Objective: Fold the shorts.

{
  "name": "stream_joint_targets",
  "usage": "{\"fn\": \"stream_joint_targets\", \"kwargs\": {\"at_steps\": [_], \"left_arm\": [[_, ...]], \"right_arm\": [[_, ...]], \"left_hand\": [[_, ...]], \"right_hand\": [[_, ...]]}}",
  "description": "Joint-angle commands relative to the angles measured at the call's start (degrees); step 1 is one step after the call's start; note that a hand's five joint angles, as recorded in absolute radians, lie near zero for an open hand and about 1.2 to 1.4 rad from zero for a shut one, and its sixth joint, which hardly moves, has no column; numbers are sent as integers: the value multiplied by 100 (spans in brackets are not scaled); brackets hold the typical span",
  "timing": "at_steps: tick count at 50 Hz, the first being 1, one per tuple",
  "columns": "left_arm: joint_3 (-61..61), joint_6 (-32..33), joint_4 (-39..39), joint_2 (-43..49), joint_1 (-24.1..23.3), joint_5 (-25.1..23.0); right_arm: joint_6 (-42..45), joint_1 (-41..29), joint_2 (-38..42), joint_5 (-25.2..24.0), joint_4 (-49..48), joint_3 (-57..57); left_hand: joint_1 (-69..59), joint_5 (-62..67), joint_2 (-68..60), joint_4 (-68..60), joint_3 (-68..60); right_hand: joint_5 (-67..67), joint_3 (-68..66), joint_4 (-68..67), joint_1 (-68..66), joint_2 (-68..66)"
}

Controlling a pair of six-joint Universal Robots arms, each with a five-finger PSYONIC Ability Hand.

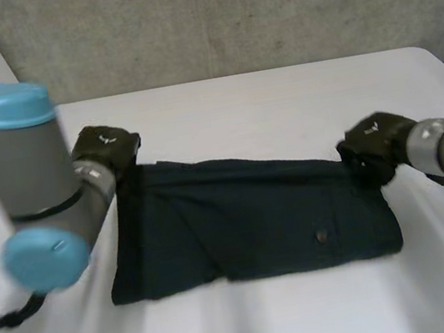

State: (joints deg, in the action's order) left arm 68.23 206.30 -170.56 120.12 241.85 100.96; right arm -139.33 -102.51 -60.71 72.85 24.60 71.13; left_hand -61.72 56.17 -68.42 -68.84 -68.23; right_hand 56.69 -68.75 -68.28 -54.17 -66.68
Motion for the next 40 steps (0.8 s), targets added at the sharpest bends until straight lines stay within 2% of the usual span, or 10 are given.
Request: {"fn": "stream_joint_targets", "kwargs": {"at_steps": [1,4,7,8,9,11,19,24,32,40], "left_arm": [[-2117,209,-47,1863,-32,460],[-2523,253,-344,2303,-58,433],[-2656,262,-749,2551,-94,424],[-2639,279,-1072,2630,-137,424],[-2630,288,-1232,2648,-172,433],[-2613,279,-1496,2674,-217,433],[-2042,271,-1805,2245,-375,468],[-938,218,-1805,1280,-410,433],[383,191,-1858,241,-428,416],[833,174,-1858,-76,-507,416]], "right_arm": [[-121,-365,832,695,-1615,-495],[-68,-550,1165,931,-2247,-582],[-33,-620,1447,1134,-2574,-697],[-7,-638,1604,1335,-2688,-775],[-7,-647,1658,1458,-2732,-802],[-15,-691,1711,1713,-2777,-838],[-682,-779,694,1987,-3049,-48],[-1245,-744,-422,1418,-2953,1163],[-1624,-499,-1250,362,-2873,2939],[-1685,-120,-1277,317,-3295,3741]], "left_hand": [[-1828,1383,-1158,-1116,-1177],[-1813,1368,-1143,-1102,-1163],[146,-592,817,858,797],[3219,-3664,3889,3930,3869],[4865,-5310,5535,5576,5515],[4987,-5432,5657,5698,5638],[5172,-5617,5842,5884,5823],[5172,-5617,5842,5884,5823],[5172,-5617,5842,5884,5823],[5172,-5617,5842,5884,5823]], "right_hand": [[1331,-1125,-1172,-2583,-1332],[1331,-1125,-1172,-2583,-1332],[1331,-1125,-1172,-2583,-1332],[-828,1034,987,-424,826],[-2714,2921,2873,1463,2713],[-5669,5875,5828,4417,5668],[-5669,5875,5828,4417,5668],[-5669,5875,5828,4417,5668],[-4971,5178,5130,3719,4970],[-3895,4102,4054,2643,3894]]}}
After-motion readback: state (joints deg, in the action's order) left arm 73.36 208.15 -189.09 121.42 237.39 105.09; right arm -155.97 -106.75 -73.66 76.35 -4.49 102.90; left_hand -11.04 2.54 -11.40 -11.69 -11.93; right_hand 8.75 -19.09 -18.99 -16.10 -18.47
